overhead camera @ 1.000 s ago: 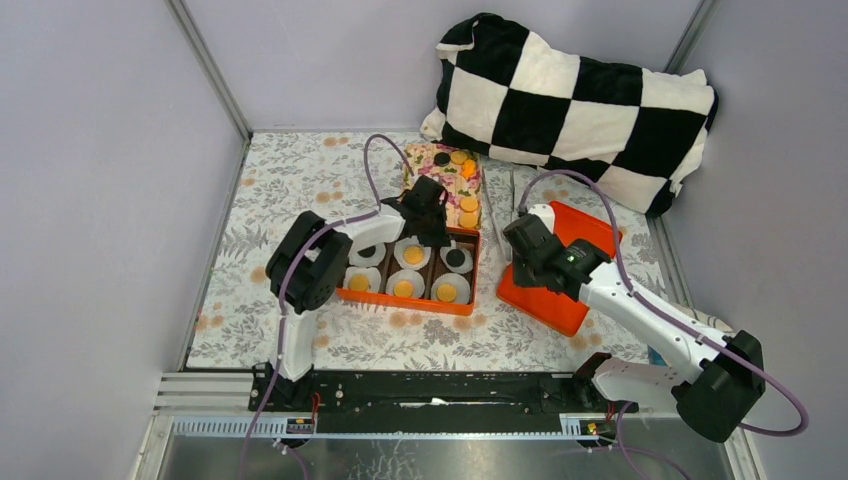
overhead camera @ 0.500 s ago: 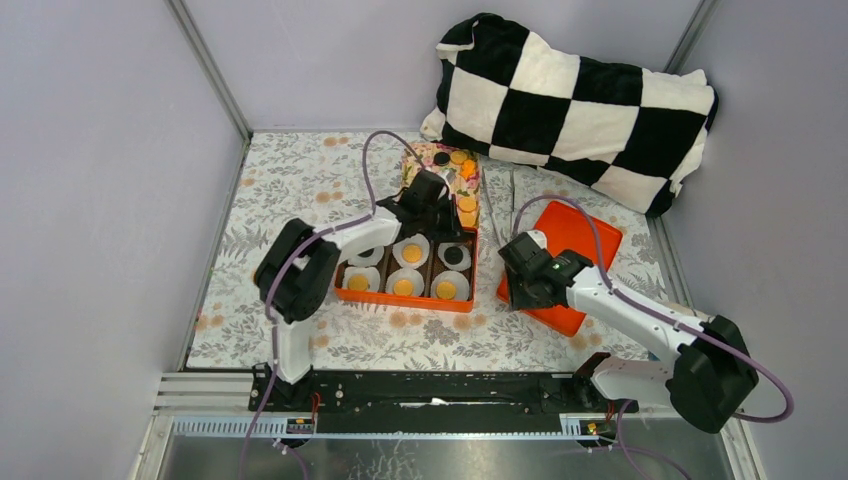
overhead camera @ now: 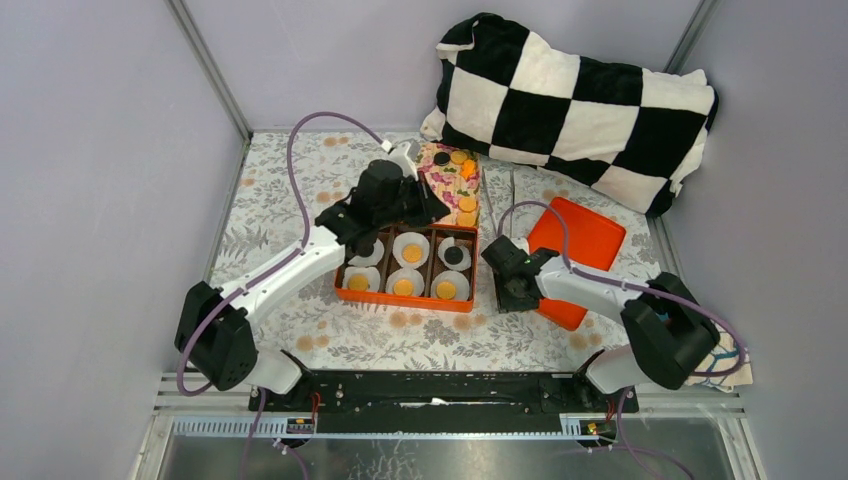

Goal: Pack the cookies

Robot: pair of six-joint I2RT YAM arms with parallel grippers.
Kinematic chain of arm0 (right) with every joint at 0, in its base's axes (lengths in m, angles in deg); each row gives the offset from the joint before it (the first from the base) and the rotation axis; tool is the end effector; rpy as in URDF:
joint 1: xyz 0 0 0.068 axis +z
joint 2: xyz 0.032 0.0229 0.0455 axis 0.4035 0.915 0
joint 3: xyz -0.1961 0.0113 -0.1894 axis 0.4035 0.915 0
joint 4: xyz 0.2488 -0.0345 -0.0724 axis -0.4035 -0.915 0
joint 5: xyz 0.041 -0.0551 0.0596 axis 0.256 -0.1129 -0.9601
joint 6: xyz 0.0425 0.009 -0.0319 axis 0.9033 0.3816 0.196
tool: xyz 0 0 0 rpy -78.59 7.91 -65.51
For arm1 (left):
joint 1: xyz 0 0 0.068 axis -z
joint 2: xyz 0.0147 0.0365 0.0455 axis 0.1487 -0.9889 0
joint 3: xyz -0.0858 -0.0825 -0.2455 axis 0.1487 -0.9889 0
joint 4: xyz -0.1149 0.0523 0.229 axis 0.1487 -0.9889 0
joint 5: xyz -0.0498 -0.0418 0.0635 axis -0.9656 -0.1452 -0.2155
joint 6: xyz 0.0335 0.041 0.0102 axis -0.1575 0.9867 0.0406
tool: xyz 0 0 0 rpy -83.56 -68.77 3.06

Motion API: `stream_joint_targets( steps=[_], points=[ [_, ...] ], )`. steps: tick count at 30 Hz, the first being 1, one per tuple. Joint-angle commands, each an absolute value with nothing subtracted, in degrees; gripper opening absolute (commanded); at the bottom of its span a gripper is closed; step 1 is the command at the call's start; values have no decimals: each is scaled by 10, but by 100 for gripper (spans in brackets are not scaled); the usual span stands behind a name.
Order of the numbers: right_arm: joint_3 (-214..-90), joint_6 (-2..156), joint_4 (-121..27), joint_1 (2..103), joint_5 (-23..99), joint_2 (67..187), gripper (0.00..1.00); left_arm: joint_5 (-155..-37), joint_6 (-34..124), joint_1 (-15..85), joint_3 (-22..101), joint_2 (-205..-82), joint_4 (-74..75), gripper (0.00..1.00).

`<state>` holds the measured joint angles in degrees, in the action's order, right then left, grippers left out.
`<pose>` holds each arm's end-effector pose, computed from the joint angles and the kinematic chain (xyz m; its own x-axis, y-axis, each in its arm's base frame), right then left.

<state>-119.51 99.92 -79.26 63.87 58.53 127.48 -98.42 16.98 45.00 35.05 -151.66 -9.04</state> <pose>0.1936 0.1525 0.1668 -0.9115 -0.1353 -0.3884 -0.1372 0.9903 -0.0230 0.2704 -0.2081 0.3248 -0.7036 -0.2563 -0.6627 0.3562 0.6798 -0.6411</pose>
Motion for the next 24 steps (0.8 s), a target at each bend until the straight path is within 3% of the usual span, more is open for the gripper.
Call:
stream_joint_targets(
  steps=[1, 4, 7, 15, 24],
  points=[
    [-1208, 984, -745, 639, 617, 1330, 45, -940, 190, 451, 304, -1506, -122, 0],
    [-1214, 980, -736, 639, 611, 1348, 37, -934, 191, 451, 284, -1498, -128, 0],
    [-1219, 981, -752, 639, 619, 1345, 36, -931, 194, 451, 272, -1495, -130, 0],
    [-1272, 964, -838, 639, 679, 1256, 44, -943, 188, 451, 260, -1497, -118, 0],
    [-1280, 952, -804, 639, 662, 1343, 46, -942, 183, 452, 257, -1479, -132, 0]
  ],
)
